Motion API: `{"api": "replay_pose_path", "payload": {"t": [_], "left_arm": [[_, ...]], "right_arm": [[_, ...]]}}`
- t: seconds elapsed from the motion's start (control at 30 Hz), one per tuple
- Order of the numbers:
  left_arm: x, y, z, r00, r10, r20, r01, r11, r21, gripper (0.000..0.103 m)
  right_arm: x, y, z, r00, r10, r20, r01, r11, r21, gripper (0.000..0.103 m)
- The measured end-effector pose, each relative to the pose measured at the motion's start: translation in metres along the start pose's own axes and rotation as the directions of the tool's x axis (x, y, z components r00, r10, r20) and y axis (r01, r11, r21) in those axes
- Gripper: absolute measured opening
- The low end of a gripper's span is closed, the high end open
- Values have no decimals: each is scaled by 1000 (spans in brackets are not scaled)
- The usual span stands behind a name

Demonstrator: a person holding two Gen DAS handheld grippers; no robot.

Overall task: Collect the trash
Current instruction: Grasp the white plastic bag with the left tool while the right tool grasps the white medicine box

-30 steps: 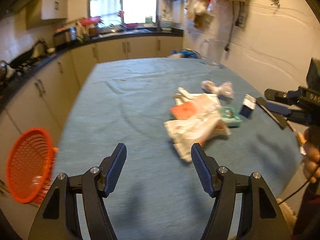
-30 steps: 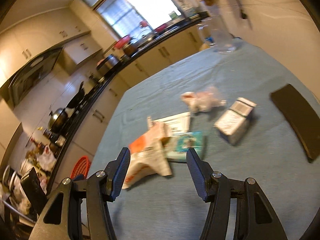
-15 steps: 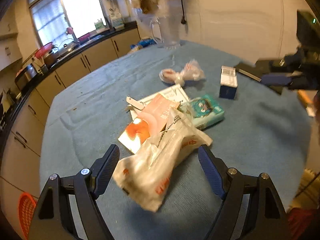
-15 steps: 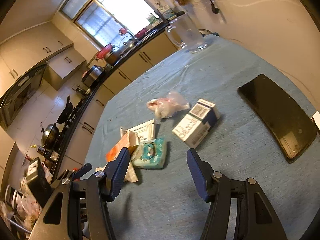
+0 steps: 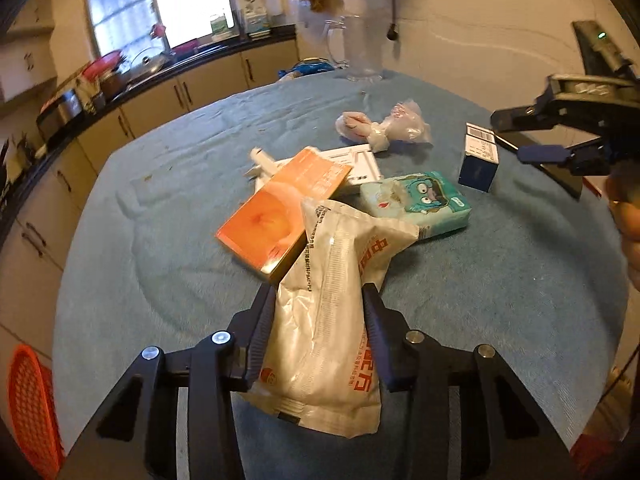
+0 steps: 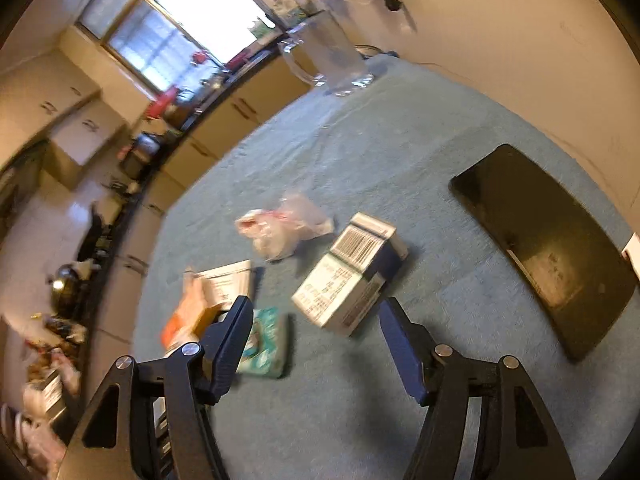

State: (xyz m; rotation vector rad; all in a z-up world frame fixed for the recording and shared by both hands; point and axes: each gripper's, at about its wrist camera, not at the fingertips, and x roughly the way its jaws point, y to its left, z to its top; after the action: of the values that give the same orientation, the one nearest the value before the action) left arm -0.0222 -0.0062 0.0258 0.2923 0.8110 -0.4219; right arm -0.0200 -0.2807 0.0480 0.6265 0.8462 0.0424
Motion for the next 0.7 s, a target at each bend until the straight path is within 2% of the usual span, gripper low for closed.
{"api": "replay_pose_path", "payload": {"t": [0.07, 0.13, 0.2, 0.4, 0.43, 0.47, 0.6, 0.7], "left_arm": [[-6, 6, -5, 1000, -20, 9, 20, 999, -30, 41], [-15, 13, -11, 999, -31, 25, 32, 998, -60, 41], [-23, 19, -16, 998, -44, 43, 48, 995, -82, 41], [-34, 31, -25, 997, -42, 67, 50, 992, -119, 41], [-35, 32, -25, 997, -45, 70, 54, 991, -123, 41], [-37, 33, -27, 996, -49, 73, 58, 990, -128, 41], [-42, 38, -28, 995, -47, 90, 60, 988, -141, 41], [-43, 42, -29, 994, -51, 96, 66, 985, -158, 41]], "right_arm": [[8, 2, 4, 1000, -29, -8, 29, 1000, 5, 71], [16, 7, 8, 995, -96, -10, 96, 995, -17, 71], [24, 12, 9, 993, -119, -19, 118, 993, -27, 71], [44, 20, 7, 974, -224, -38, 221, 973, -68, 70], [45, 18, 5, 972, -232, -41, 228, 971, -68, 69], [46, 17, 4, 969, -241, -46, 237, 969, -73, 60], [38, 15, -3, 971, -236, -48, 231, 969, -83, 52], [26, 19, -11, 979, -203, -31, 199, 974, -105, 50]]}}
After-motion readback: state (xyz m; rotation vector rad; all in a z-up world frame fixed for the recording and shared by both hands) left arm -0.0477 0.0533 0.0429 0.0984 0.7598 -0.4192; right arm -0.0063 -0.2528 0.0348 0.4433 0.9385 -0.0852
